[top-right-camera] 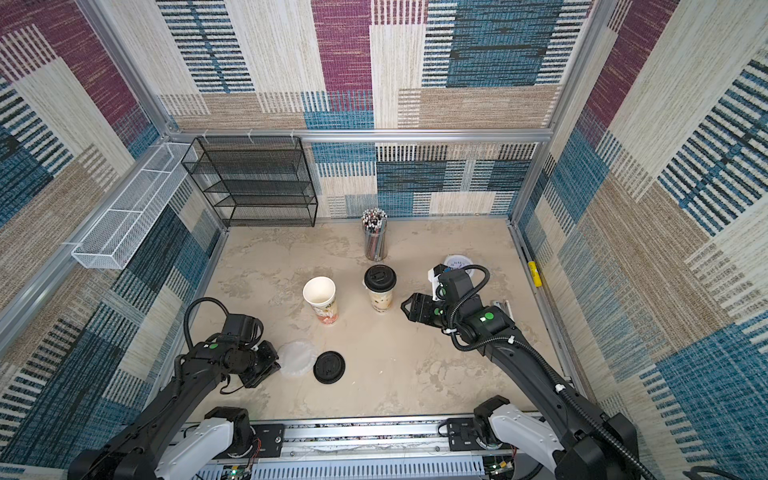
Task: Put the leak-proof paper on the milk tea cups
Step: Pick up the leak-proof paper from the center of the board.
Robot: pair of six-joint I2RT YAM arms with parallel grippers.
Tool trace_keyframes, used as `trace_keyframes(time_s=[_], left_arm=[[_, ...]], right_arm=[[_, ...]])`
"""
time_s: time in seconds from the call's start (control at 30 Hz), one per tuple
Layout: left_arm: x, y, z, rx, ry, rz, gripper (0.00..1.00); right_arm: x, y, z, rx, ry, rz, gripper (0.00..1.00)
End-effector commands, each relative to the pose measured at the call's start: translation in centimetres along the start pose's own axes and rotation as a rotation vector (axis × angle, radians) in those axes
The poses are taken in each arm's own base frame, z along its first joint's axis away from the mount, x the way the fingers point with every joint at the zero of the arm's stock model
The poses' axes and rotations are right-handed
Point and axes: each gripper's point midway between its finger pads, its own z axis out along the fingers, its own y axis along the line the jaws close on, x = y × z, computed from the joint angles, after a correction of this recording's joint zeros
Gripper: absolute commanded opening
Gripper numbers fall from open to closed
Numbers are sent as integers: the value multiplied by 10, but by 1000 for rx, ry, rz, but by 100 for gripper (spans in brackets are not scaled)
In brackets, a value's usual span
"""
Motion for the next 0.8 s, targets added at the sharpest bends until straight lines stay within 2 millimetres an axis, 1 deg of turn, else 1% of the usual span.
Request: trace_keyframes(time_s=[0.0,0.1,0.27,0.37,0.47,0.53,0.7,0.77], left_arm=[[-3,-10,-18,31,-26,-9,0],[-8,-21,-45,51,-74,13,0],[-18,-24,-96,27,-188,53,0],[-23,-35,-126,55,-247,89,0],[-28,-59,-154,126,-279,127,0],[-31,-78,-173,183,-290,151,0],[-33,-136,-235,373,-311,238,0],[-32,-159,-251,458,-289,263,0]], right_arm=[[-5,9,-3,-34,-14,-10,74],[-5,9,-4,-36,-15,-11,74],[-6,11,-5,-37,-18,-16,74],[-7,12,-5,-36,-17,-22,74],[-8,12,-5,-33,-14,-28,74],[-8,13,-5,-34,-13,-31,74],[-9,14,-6,-33,-11,-37,74],[-9,14,-7,-35,-14,-37,74]])
